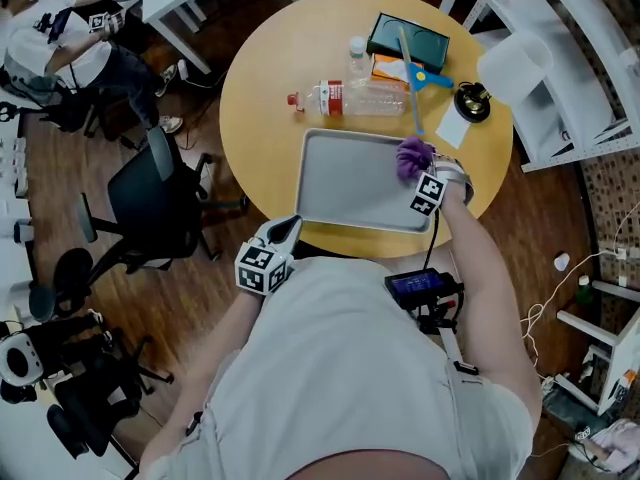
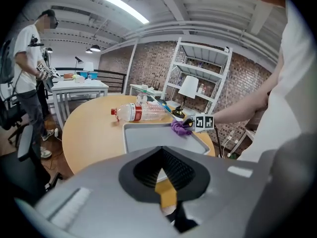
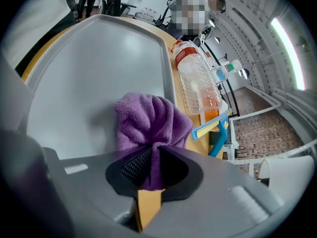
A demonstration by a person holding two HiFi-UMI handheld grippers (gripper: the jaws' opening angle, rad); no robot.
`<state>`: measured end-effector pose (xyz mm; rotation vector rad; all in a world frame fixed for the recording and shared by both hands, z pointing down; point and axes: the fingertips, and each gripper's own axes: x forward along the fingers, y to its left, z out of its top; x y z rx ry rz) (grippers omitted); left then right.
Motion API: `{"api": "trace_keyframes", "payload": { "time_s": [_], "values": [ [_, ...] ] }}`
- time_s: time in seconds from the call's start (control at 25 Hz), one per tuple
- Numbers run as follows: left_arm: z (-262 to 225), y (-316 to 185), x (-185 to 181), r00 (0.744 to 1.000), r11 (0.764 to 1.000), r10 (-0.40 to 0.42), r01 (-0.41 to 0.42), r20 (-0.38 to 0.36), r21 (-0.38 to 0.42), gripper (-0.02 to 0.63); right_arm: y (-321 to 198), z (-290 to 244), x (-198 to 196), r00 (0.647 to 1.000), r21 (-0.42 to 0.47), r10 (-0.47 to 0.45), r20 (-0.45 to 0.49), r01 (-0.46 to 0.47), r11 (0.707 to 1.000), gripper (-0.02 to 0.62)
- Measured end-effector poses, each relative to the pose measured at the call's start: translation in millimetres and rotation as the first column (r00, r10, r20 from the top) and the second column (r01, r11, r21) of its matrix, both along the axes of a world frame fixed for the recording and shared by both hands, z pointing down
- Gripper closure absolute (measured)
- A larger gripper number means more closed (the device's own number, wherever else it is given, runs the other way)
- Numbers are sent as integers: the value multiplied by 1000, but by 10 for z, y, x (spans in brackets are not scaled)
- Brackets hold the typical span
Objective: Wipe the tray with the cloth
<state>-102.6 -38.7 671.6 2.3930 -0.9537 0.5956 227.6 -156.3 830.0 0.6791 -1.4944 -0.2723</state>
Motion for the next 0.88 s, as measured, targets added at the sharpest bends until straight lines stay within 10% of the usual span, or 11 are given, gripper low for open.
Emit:
{"api": "trace_keyframes", "payload": {
  "time_s": [0.32, 0.88],
  "values": [
    [9, -14, -178, 999, 999, -44, 44, -7, -19, 606, -188, -10, -181, 997, 13, -47, -59, 48, 999, 556],
    [-22, 91, -805, 964, 964, -264, 265, 15, -39, 606, -623, 0, -1915, 954, -18, -296, 45, 297, 955, 565]
  ]
}}
